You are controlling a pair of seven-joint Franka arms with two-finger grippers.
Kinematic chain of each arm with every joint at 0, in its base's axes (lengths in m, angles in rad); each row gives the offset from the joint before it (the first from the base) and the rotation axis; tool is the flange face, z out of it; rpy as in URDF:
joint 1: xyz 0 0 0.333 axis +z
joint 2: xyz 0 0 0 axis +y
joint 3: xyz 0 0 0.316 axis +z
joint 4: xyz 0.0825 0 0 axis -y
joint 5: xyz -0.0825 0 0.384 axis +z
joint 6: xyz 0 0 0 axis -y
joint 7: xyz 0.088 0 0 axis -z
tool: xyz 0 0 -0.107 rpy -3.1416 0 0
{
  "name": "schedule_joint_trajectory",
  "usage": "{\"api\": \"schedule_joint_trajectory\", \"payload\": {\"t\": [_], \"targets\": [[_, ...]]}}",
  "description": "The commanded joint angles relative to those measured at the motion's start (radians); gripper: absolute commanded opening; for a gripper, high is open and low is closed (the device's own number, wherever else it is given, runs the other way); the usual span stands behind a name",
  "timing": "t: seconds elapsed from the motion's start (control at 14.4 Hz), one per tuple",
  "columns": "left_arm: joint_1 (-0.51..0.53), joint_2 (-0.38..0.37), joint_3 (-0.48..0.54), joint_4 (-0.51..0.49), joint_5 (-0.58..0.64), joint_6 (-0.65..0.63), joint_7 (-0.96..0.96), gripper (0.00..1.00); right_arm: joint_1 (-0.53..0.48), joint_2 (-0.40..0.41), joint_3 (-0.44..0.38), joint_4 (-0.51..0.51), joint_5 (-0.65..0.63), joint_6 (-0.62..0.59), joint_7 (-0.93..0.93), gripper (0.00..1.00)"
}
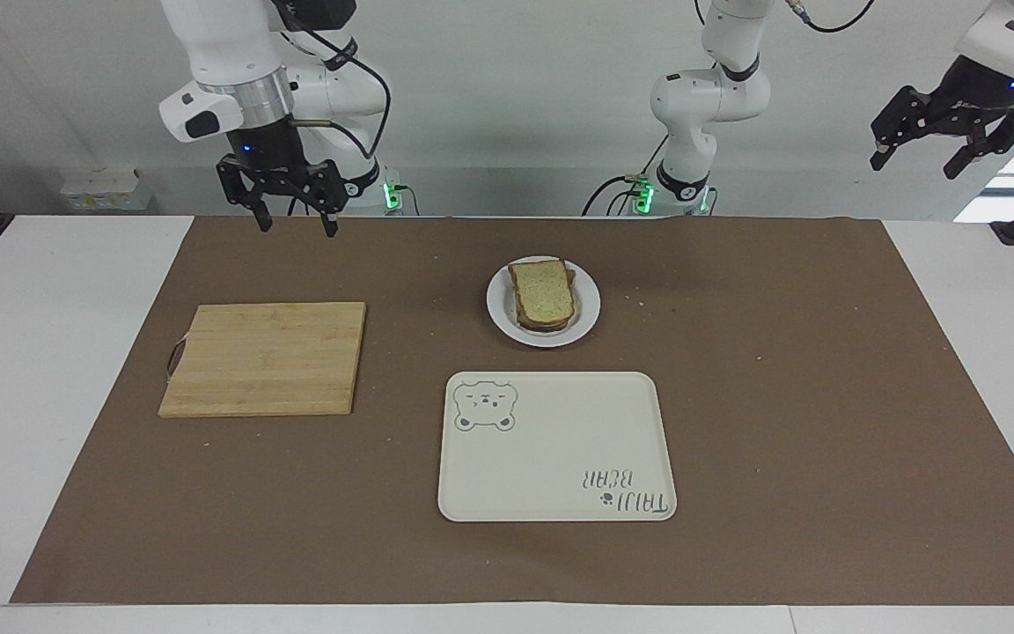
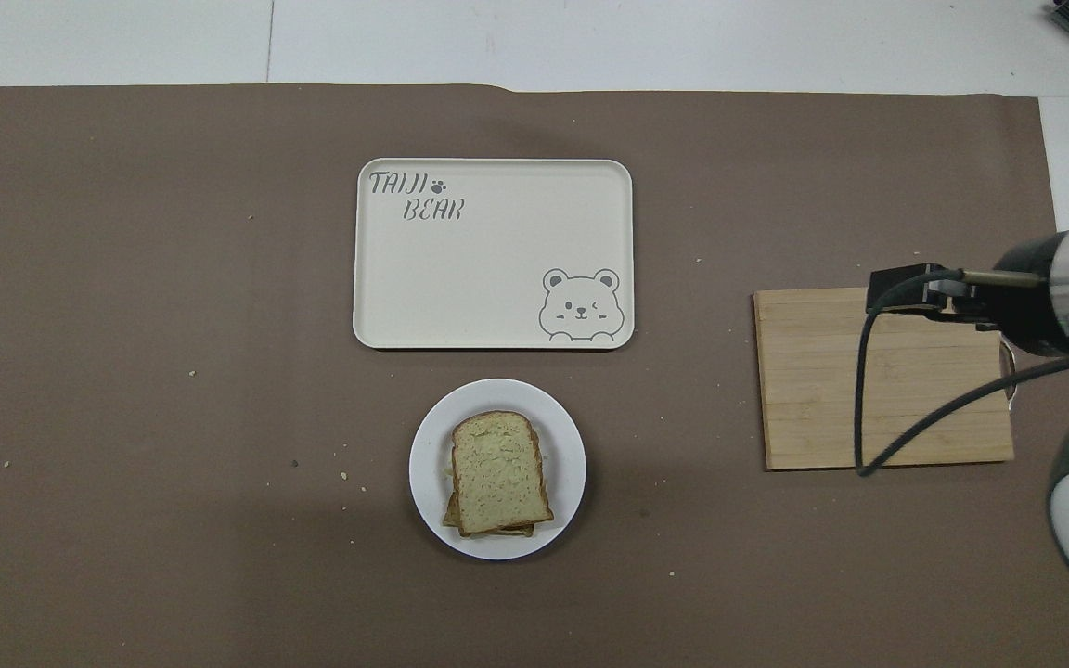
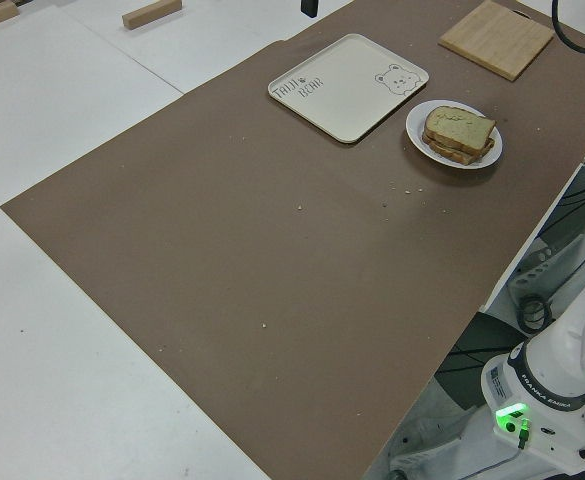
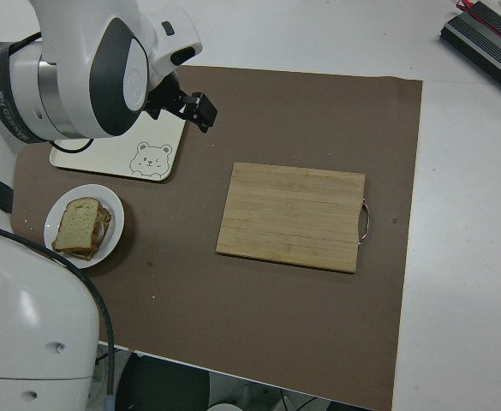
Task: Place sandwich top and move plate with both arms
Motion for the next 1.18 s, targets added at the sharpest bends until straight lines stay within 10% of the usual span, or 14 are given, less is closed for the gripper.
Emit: {"api": "schedule_joint_trajectory", "payload": {"t": [0.0, 1.11], "targets": [[0.009, -0.027, -0.009, -0.033, 0.013, 0.011, -0.001, 1.0, -0.025, 0.021, -0.041, 0.09, -0.023, -0.097, -0.142, 1.0], [0.009, -0.026, -0.009, -0.033, 0.013, 0.009, -0.001, 1.0, -0.059, 0.0, -0.067, 0.041, -0.052, -0.122, -0.282, 1.0]]}}
